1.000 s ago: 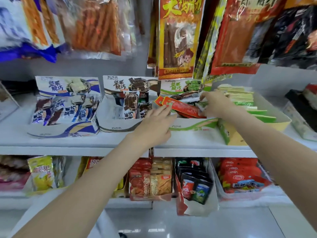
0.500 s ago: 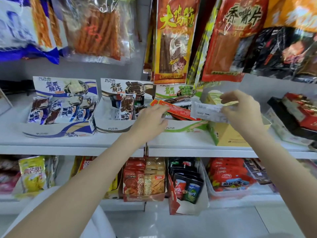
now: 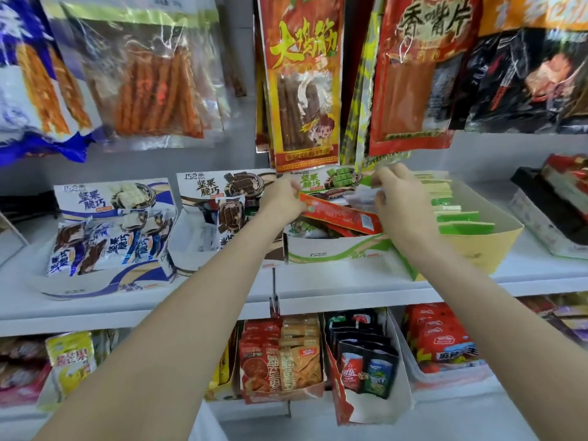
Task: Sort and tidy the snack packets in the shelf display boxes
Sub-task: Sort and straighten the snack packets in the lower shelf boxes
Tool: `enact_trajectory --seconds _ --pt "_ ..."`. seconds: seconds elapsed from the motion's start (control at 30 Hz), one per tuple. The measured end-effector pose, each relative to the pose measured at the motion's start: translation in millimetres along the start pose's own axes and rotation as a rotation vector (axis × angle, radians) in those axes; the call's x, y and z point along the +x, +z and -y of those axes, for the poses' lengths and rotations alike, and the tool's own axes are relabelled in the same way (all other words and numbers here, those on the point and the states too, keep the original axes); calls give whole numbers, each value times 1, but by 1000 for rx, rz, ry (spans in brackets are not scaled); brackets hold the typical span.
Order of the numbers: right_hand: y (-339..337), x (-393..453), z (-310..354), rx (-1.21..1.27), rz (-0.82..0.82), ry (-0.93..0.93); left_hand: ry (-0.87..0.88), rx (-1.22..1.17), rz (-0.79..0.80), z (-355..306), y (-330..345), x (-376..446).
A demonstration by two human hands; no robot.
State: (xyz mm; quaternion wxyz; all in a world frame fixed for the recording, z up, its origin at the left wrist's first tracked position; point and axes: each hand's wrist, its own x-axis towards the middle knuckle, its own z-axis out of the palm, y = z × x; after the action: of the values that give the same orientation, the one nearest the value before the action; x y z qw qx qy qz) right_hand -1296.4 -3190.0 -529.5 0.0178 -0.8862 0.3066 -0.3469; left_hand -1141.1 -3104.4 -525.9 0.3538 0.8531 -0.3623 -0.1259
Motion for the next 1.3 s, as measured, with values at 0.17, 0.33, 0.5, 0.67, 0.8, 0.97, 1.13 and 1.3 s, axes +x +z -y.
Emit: enact_trajectory --seconds 0.17,0.33,0.5,0.67,0.8,0.97,1.13,1.3 --pt "19 6 0 -50 251 -32 236 -304 -336 -21 -45 -44" --pt "-13 -7 20 412 318 -21 163 -522 -301 1 -70 -98" --pt "-51 -55 60 743 619 -50 87 -797 -98 -1 -57 -132" --pt "-36 -97 52 534 436 -138 122 -818 81 1 -30 -146" --pt "-34 -111 44 558 292 -110 229 -825 152 -2 -19 -151" --pt "-48 -110 32 871 452 282 87 -790 200 11 -11 -134" --pt "-55 -119 18 862 482 389 31 -509 336 19 0 -136" --pt "-70 -118 -7 962 237 707 -62 -419 335 37 -4 -134"
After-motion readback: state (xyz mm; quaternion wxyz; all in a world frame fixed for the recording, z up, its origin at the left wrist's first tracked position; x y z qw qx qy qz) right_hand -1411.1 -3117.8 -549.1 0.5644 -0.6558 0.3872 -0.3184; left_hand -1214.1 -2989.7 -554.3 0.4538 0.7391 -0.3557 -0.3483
